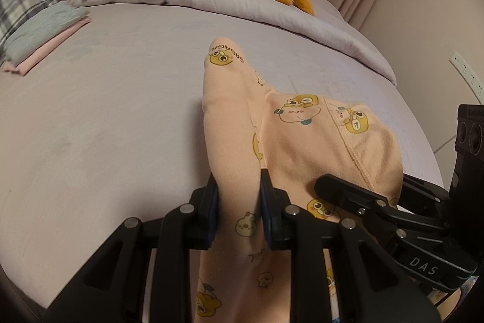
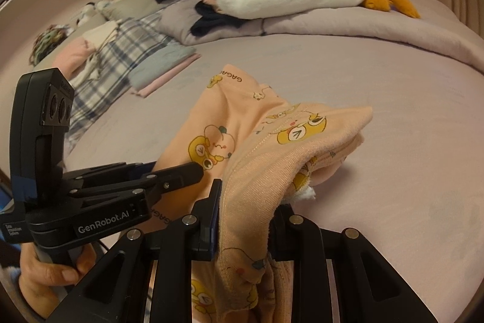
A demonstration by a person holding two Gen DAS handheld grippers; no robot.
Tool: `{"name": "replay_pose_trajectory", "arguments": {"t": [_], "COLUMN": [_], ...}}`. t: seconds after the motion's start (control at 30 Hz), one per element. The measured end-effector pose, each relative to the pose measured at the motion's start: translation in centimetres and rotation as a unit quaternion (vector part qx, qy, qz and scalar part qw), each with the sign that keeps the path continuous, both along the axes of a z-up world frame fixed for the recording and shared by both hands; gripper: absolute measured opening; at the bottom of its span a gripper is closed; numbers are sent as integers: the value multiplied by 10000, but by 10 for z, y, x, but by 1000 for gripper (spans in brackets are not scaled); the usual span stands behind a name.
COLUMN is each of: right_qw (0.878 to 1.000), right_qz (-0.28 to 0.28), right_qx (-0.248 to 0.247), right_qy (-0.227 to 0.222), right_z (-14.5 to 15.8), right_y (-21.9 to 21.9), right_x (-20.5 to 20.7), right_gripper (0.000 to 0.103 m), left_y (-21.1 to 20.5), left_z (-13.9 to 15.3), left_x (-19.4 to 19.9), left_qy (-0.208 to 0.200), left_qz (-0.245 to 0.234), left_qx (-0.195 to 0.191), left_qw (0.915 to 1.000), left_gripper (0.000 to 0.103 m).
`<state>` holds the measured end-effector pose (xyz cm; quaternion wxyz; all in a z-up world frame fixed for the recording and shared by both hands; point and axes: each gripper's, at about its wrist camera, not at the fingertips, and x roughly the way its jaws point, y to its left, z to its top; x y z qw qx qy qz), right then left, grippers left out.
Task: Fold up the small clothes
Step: 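Lift the edge with the right gripper and fold it over while the left gripper holds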
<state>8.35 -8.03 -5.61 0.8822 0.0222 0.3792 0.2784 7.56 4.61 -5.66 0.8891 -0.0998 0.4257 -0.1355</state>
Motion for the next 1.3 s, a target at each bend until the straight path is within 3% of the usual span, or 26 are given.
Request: {"name": "replay_pose_trajectory", "arguments": {"t": [0.47,1.3], "right_qw": [9995,9993], "right_qz": [316,251], "right_qx": [-59,-201], "right_qy": [-71,-178], "right_z": [0,5], "right_y": [31,53], "right_x": [-11,6], "right_gripper": [27,27], "left_y": [28,50], "left_z": [-2,-3], "left_x": [-22,10], "left_qy": [-31,-132], "left_qz": [328,317], "left_qx": [-135,-377], "left_qw": [9994,9987], "left_gripper": [23,23]}}
